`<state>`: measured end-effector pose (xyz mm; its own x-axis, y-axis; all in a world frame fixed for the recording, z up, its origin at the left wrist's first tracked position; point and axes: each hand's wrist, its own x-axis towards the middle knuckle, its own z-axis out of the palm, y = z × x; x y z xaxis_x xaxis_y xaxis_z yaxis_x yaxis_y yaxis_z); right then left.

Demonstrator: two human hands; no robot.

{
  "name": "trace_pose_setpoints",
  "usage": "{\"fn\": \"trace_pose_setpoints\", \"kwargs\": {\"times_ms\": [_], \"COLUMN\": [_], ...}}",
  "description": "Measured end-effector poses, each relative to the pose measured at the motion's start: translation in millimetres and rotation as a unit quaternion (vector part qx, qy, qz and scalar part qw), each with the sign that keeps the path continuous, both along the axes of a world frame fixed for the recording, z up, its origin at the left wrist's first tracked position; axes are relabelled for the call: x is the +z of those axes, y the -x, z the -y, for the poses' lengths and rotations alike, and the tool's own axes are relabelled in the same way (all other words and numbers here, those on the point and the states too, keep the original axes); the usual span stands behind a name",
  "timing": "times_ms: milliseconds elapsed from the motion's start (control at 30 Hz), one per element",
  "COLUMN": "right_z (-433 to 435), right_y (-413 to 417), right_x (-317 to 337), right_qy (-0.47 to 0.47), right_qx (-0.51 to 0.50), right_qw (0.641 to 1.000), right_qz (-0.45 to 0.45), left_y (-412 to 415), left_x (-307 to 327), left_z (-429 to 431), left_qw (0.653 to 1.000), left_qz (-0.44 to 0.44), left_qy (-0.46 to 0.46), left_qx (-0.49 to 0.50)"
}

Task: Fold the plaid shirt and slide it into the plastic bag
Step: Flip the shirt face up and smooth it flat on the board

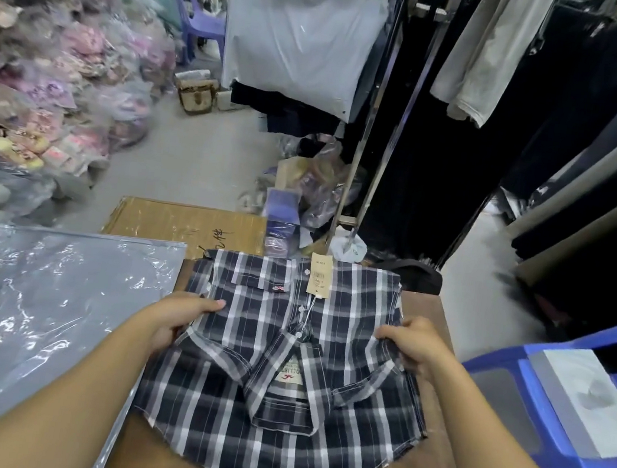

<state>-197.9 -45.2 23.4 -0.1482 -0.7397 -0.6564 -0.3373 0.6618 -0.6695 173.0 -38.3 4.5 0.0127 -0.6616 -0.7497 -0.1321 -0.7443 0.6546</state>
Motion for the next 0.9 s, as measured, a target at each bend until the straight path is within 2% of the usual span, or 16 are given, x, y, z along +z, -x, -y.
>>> {"fn": "trace_pose_setpoints", "kwargs": {"times_ms": [100,167,200,267,400,633,800,900], "right_z": [10.8,10.9,9.0,-2.7,-31.9,-26.0,-23.1,-29.9], "right_y": [-8.2,-4.4,1.5,16.2,28.9,12.9,10.3,21.0], "right_x": [21.1,30.8,29.2,12.3,-26.1,-24.4,-18.5,-30.6], "right_qy": [-0.027,-0.009,-0.007,-0.028,-0.107,-0.046,-0.034,-0.045], "right_qx": [0.011,-0.03,-0.054,-0.075,-0.023,-0.046,-0.121,-0.109], "right_qw": [0.994,0.978,0.972,0.972,0.986,0.987,0.972,0.981], "right_qz": [0.104,0.207,0.23,0.22,0.129,0.146,0.2,0.154], "left_y": [-4.4,-16.3,-22.8,-32.6,-42.8,-25.0,-23.8,-31.0], "left_x": [16.9,19.9,20.9,17.2,-2.8,-5.3,-4.6,-13.9], "left_z": [5.1,6.4,4.3,-6.5,-25.2,-18.9,-18.8,-23.8], "left_qw": [0.996,0.987,0.982,0.981,0.995,0.995,0.985,0.989], "left_qz": [-0.084,-0.146,-0.164,-0.169,-0.077,-0.071,-0.152,-0.116], "left_qy": [-0.017,-0.01,-0.009,-0.016,-0.069,-0.068,-0.056,-0.088], "left_qx": [0.034,0.072,0.089,0.093,0.003,-0.006,0.055,0.029]}}
